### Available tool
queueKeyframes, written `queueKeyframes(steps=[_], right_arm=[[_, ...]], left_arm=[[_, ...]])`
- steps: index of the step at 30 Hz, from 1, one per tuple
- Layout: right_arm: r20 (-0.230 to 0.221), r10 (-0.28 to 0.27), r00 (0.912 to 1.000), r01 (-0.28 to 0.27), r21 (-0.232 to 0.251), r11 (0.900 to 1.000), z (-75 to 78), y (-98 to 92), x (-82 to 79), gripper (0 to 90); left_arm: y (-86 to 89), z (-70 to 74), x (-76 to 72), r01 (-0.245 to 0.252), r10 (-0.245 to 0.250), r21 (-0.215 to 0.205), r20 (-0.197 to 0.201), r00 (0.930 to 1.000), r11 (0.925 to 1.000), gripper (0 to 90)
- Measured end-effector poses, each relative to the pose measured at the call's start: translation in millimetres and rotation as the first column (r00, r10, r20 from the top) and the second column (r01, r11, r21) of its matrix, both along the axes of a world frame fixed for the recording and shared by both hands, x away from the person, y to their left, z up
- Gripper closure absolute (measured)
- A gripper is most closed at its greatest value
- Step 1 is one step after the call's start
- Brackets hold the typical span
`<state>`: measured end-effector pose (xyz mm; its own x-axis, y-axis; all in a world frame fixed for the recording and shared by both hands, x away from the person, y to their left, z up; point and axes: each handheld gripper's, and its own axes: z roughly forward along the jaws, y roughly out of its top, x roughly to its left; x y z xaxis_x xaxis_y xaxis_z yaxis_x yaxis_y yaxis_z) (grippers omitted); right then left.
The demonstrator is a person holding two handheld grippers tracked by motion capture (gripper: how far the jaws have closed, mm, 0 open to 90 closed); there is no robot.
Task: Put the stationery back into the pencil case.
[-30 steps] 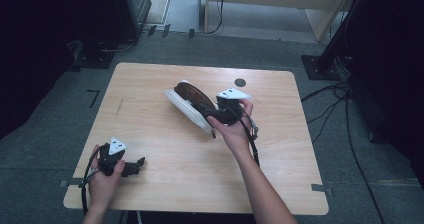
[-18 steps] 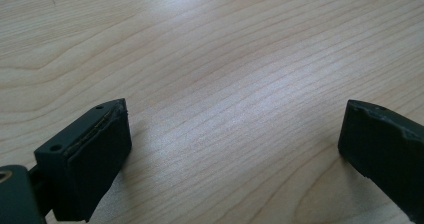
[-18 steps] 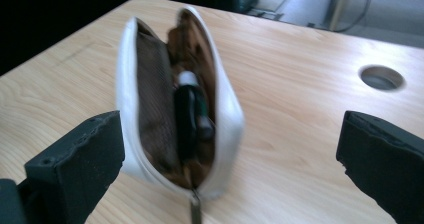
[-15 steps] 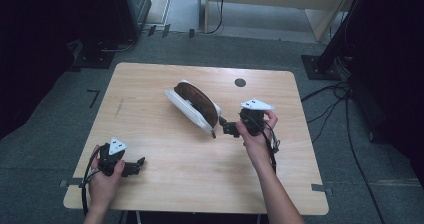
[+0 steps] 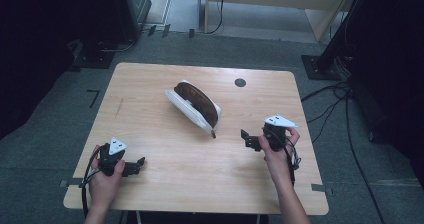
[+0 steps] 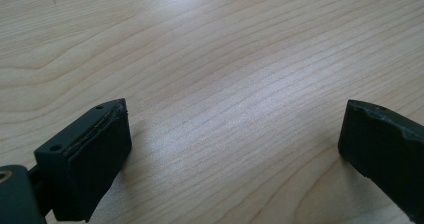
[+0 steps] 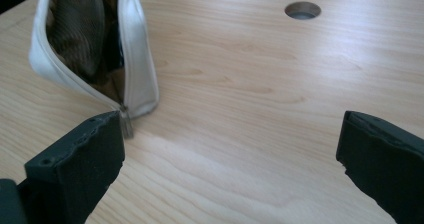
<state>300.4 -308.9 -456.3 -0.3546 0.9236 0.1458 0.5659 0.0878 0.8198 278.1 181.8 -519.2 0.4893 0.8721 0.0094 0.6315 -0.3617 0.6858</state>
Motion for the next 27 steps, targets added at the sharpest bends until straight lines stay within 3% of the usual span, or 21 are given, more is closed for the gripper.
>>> queueKeyframes(steps=[7, 15, 27], right_arm=[[-0.021, -0.048, 0.9986, 0.048, 0.003, 0.999, -14.8, -25.7, -16.1, 0.0], [-0.012, -0.091, 0.9957, 0.092, 0.005, 0.996, -27.8, -48.2, -38.2, 0.0], [-0.067, -0.171, 0.9829, 0.171, -0.017, 0.985, -55.1, -91.6, -69.6, 0.0]], left_arm=[[0.2, 0.1, 0.0, 0.002, -0.002, 0.003, 0.0, 1.0, 1.0, 0.7], [0.0, 0.0, 0.0, 0.0, 0.0, 0.001, 0.0, 1.0, 1.0, 0.7], [0.1, 0.3, -0.1, 0.004, -0.004, 0.005, -0.002, 1.0, 1.0, 0.7]])
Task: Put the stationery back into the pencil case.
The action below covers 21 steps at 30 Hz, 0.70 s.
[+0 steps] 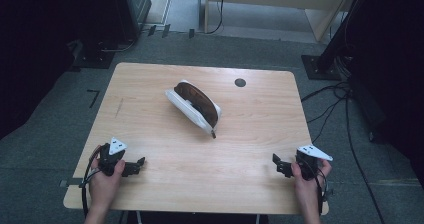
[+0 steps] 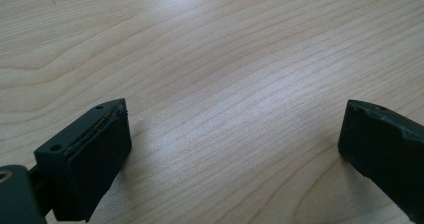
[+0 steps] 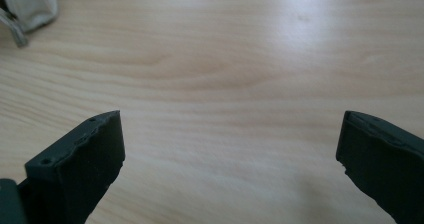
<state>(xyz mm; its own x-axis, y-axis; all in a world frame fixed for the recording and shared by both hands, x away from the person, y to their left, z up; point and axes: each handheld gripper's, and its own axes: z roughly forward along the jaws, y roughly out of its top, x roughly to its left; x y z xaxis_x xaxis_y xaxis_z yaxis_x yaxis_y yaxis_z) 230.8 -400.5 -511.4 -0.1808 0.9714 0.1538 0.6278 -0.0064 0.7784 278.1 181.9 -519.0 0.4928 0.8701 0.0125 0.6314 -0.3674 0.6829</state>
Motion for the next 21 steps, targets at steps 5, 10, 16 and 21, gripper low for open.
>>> queueKeyframes(steps=[5, 10, 16, 21], right_arm=[[-0.026, -0.024, 0.9994, 0.024, -0.01, 1.0, -8.5, -14.1, -11.2, 0.0], [-0.034, -0.033, 0.9989, 0.032, -0.039, 0.999, -10.1, -21.6, -22.1, 0.0], [-0.053, -0.055, 0.9971, 0.051, -0.061, 0.997, -13.3, -24.6, -35.0, 0.0], [-0.08, -0.054, 0.9953, 0.049, -0.072, 0.996, -14.5, -26.4, -41.7, 0.0]], left_arm=[[0.0, 0.0, 0.0, 0.0, 0.0, 0.0, 0.0, 1.0, 1.0, 0.8], [0.0, 0.0, 0.0, 0.003, -0.003, 0.001, 0.001, 1.0, 1.0, 0.8], [-0.1, 0.0, -0.1, 0.004, -0.004, 0.001, 0.002, 1.0, 1.0, 0.8], [-0.6, -0.2, -0.3, 0.006, -0.006, -0.002, 0.004, 1.0, 1.0, 0.8]])
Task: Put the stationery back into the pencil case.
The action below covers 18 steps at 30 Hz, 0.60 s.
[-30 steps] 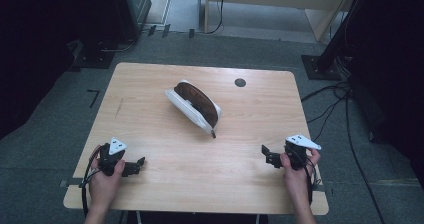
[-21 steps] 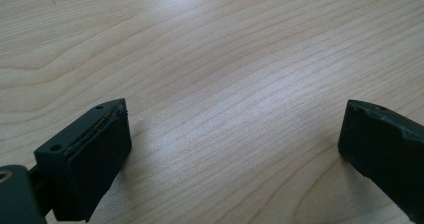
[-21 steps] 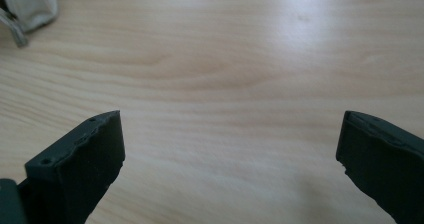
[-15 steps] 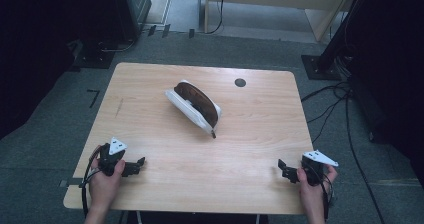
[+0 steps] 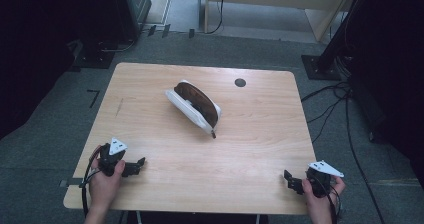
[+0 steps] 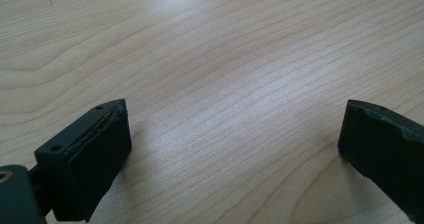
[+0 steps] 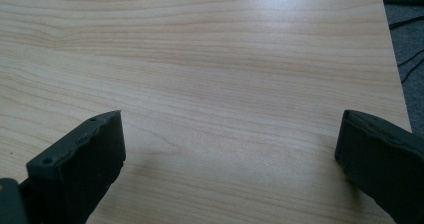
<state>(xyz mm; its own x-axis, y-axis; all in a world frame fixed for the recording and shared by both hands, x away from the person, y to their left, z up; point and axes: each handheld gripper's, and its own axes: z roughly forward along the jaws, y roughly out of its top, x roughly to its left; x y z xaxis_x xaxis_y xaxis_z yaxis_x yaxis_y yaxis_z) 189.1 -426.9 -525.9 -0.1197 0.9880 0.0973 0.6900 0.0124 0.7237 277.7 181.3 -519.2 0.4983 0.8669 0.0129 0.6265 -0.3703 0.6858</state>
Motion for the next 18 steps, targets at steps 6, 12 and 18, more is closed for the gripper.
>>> queueKeyframes(steps=[6, 12, 18], right_arm=[[-0.013, 0.01, 0.9999, -0.011, -0.047, 0.999, -0.8, 3.9, 1.6, 0.0], [-0.017, 0.02, 0.9997, -0.021, -0.072, 0.997, -1.3, 8.0, 2.7, 0.0], [-0.017, 0.019, 0.9997, -0.02, -0.072, 0.997, -1.2, 8.0, 2.6, 0.0]], left_arm=[[0.0, 0.0, -0.1, 0.002, -0.002, 0.0, 0.0, 1.0, 1.0, 0.7], [-0.1, -0.1, -0.3, 0.003, -0.003, 0.0, 0.001, 1.0, 1.0, 0.7], [-0.1, 0.0, -0.5, 0.005, -0.005, 0.002, 0.0, 1.0, 1.0, 0.7]])
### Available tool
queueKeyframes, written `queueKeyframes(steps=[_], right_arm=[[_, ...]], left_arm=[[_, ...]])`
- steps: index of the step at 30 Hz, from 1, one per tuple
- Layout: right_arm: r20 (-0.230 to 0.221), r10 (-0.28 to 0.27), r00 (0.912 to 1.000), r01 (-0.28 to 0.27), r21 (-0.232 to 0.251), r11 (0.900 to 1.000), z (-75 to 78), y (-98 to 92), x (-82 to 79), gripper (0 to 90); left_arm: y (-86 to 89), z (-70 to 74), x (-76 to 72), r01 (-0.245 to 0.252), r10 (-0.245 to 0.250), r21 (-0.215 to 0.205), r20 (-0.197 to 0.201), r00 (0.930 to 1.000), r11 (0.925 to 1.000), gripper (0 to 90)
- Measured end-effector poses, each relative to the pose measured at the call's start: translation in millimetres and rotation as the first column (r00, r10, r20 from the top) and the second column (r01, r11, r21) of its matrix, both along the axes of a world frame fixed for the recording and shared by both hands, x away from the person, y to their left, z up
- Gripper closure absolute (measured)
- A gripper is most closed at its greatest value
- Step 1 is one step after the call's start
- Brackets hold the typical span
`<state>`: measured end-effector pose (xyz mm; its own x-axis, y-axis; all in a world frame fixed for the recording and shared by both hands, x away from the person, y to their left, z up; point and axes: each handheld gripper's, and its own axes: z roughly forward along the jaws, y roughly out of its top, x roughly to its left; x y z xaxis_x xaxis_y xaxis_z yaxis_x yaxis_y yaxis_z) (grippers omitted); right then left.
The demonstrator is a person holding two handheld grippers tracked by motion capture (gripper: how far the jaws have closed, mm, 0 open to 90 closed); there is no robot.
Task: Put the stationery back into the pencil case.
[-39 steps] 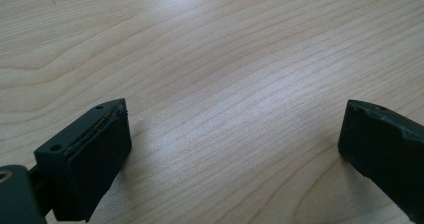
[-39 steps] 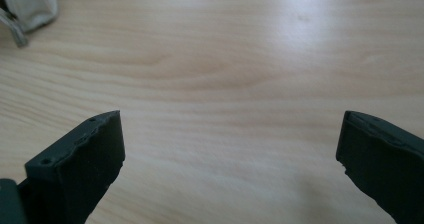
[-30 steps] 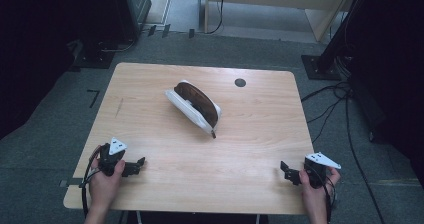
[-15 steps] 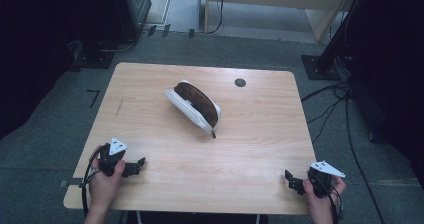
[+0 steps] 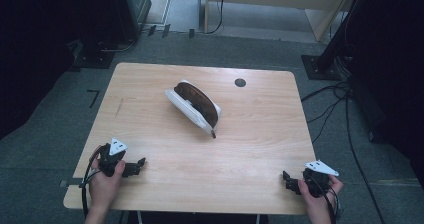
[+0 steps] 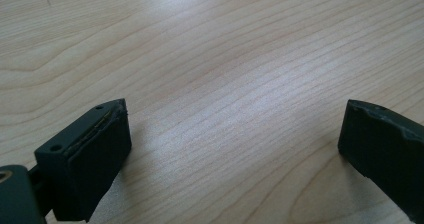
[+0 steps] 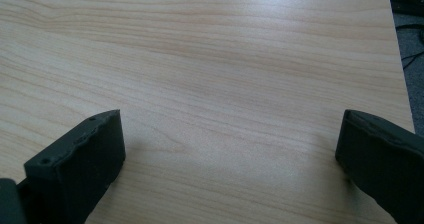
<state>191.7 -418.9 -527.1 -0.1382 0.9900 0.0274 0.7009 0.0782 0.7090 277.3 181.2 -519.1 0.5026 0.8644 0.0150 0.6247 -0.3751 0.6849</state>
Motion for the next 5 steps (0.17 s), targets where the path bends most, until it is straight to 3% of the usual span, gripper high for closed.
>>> queueKeyframes(steps=[5], right_arm=[[0.0, 0.0, 1.0, 0.0, 0.001, 1.0, 0.0, 0.0, 0.0, 0.0]], left_arm=[[-0.1, -0.1, 0.1, -0.002, 0.002, -0.003, -0.001, 1.0, 1.0, 0.7]])
